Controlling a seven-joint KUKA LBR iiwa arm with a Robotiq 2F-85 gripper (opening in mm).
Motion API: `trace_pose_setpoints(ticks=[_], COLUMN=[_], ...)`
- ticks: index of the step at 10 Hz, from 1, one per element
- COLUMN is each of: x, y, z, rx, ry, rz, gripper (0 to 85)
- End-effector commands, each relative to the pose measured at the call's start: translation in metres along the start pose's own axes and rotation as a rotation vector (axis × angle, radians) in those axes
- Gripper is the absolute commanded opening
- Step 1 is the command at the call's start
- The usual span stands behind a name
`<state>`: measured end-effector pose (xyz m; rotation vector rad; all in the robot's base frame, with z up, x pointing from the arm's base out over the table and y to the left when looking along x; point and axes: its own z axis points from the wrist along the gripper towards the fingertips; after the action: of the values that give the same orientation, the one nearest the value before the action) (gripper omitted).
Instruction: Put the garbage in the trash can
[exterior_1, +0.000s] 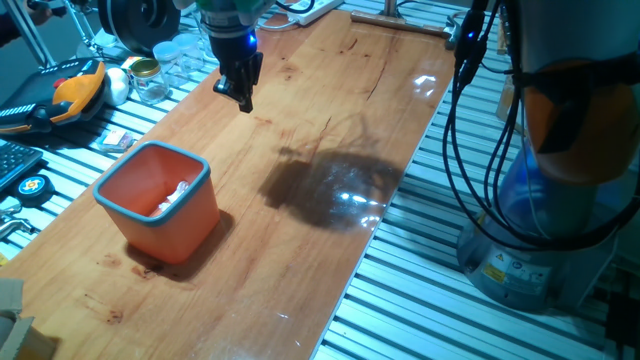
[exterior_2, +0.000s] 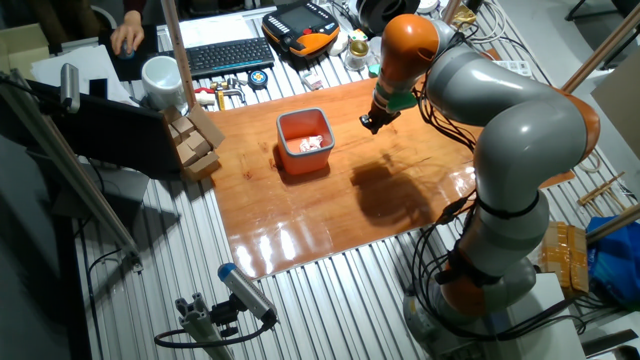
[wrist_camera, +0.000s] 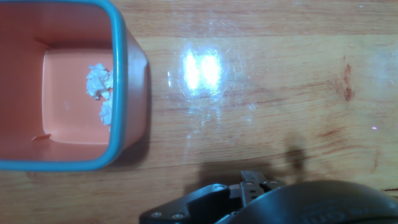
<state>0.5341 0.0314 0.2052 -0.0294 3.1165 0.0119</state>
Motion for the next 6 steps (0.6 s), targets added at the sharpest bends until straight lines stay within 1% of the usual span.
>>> trace_pose_setpoints(ticks=[1,6], x=[0.0001,0.0], y=[-0.0001,0.0], z=[0.0,0.0003], rx=[0.0,0.0], ry=[0.0,-0.005], rz=[0.0,-0.005], gripper=[0.0,0.0])
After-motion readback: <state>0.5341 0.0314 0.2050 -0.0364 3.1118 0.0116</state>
